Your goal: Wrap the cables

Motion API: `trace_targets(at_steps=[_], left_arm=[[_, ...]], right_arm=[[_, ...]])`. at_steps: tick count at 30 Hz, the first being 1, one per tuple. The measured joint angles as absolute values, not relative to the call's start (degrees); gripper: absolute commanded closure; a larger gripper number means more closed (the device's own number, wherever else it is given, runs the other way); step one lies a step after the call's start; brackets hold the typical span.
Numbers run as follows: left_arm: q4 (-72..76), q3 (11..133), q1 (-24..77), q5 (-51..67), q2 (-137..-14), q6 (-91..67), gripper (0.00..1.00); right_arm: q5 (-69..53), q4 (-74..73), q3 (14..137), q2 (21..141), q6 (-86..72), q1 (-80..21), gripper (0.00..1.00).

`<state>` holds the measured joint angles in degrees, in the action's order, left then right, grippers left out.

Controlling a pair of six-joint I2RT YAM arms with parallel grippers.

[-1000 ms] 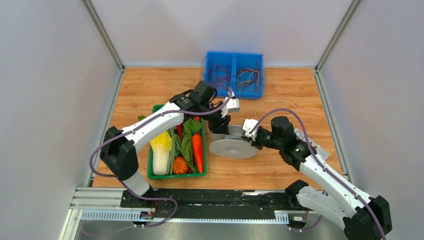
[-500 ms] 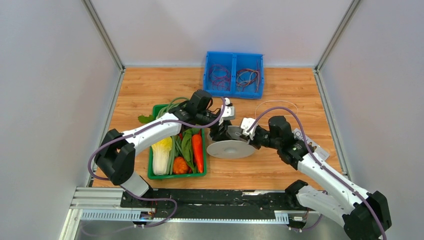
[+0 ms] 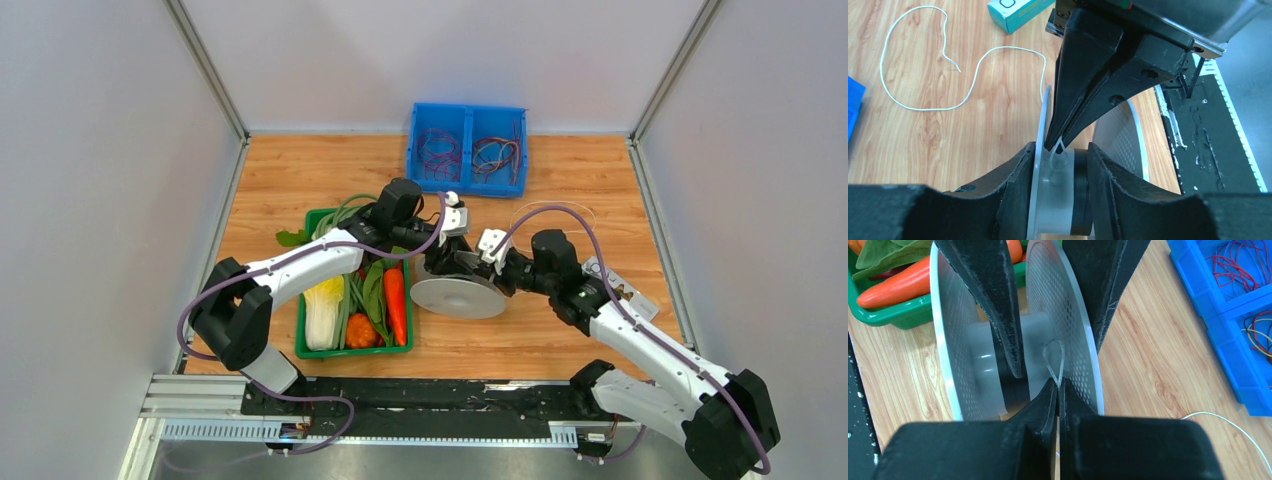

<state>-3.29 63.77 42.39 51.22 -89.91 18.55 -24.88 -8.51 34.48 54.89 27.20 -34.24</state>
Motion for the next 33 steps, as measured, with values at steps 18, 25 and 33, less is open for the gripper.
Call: trace_targets(at_steps=[18,25,33], left_arm=[[-0.6,63.26,42.46,51.4,-90.94,19.0,0.54],[-0.54,63.26,42.44,50.52,-91.5,21.08,0.71],[-0.19,63.31,42.28,50.15,-91.74,22.72,1.0]], right_arm=[[-22.06,-5.87,34.48,56.27,21.63,-34.48,1.0],[-22.09,-5.34,34.48,56.27,20.56,-34.5,1.0],[-22.09,-5.3,34.48,56.25,19.7,-34.59,1.0]])
